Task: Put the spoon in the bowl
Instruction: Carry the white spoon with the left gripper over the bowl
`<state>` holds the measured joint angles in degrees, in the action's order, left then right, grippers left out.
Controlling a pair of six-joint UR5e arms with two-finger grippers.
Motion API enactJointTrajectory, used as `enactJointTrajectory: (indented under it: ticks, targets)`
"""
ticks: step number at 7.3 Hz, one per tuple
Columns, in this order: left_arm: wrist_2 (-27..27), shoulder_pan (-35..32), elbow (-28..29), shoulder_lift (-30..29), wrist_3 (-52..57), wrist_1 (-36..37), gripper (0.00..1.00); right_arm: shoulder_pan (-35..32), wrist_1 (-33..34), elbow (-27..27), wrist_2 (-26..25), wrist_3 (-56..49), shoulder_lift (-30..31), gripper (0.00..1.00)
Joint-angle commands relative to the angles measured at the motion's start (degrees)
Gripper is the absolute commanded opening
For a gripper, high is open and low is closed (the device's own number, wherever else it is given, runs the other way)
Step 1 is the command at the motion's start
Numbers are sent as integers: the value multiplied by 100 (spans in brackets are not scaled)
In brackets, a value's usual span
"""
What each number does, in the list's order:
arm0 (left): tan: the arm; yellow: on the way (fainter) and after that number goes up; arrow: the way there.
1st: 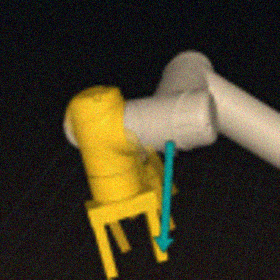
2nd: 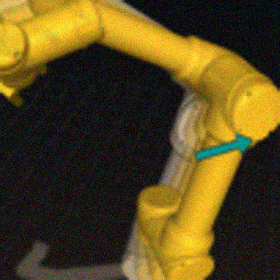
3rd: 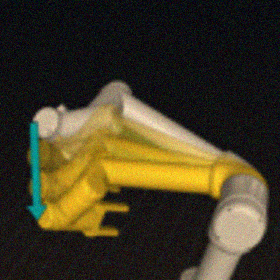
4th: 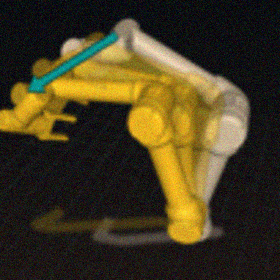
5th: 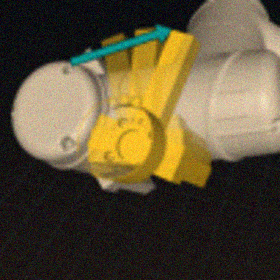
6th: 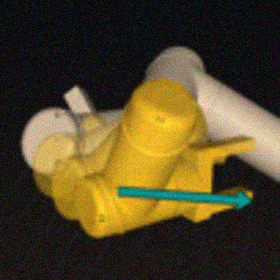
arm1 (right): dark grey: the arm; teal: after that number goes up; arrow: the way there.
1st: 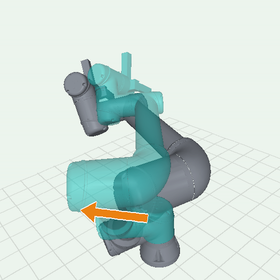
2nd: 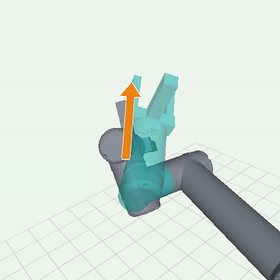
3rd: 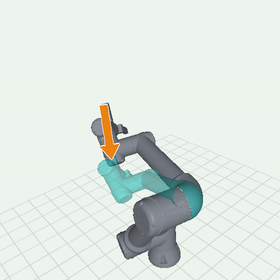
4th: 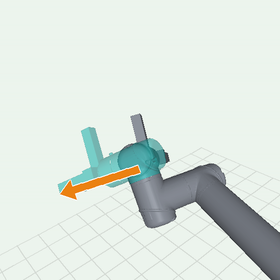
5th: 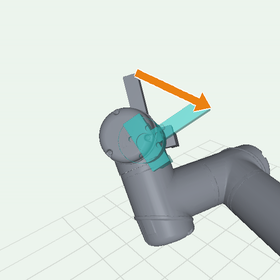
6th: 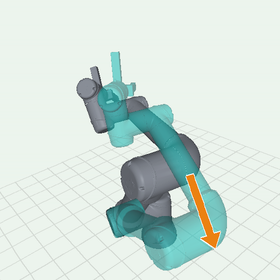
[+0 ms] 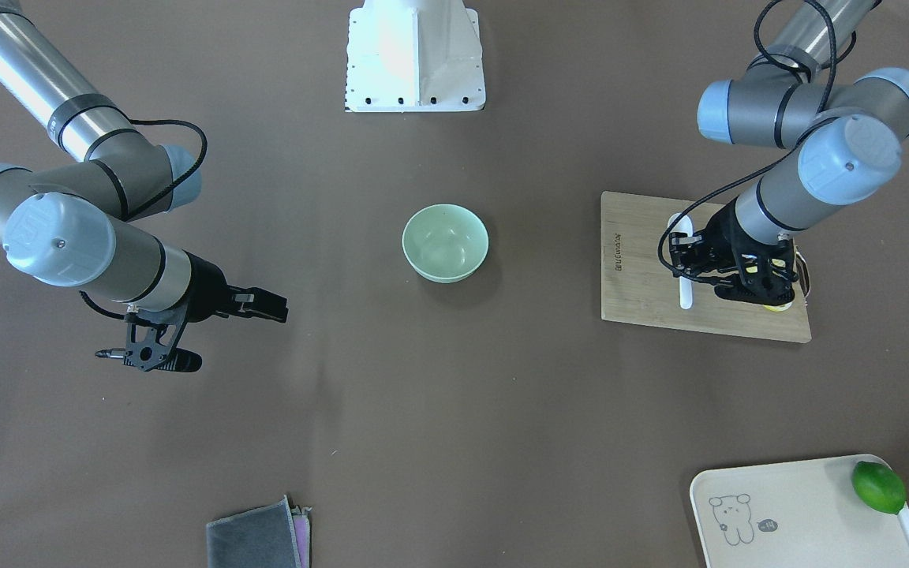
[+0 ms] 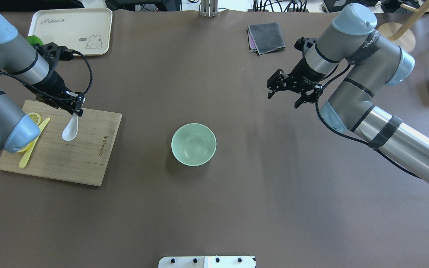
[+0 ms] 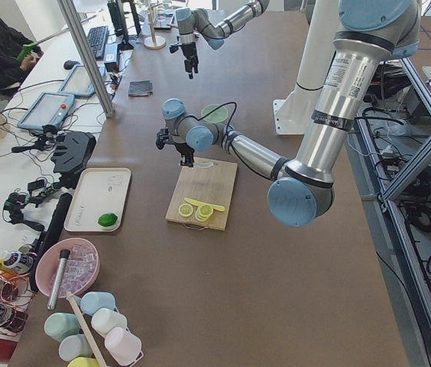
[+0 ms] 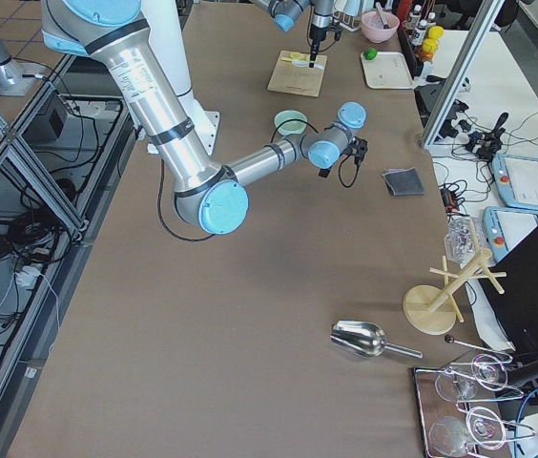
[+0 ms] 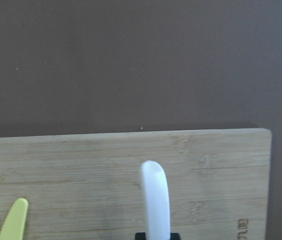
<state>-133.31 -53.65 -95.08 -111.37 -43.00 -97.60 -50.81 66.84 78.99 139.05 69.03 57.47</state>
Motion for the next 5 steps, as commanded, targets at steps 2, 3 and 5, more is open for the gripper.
enactJointTrajectory:
  ticks: [2,3,5]
  targets:
    - [-328,48,304,-394,-2257,-1577,0,-113,22,90,70,-3,27,100]
    - [-275,213,558,-394,-3301,-2639,0,-114,31,108,70,-3,27,100]
    - [607,739,711,-525,-4904,-3789,0,-114,31,108,70,-3,71,100]
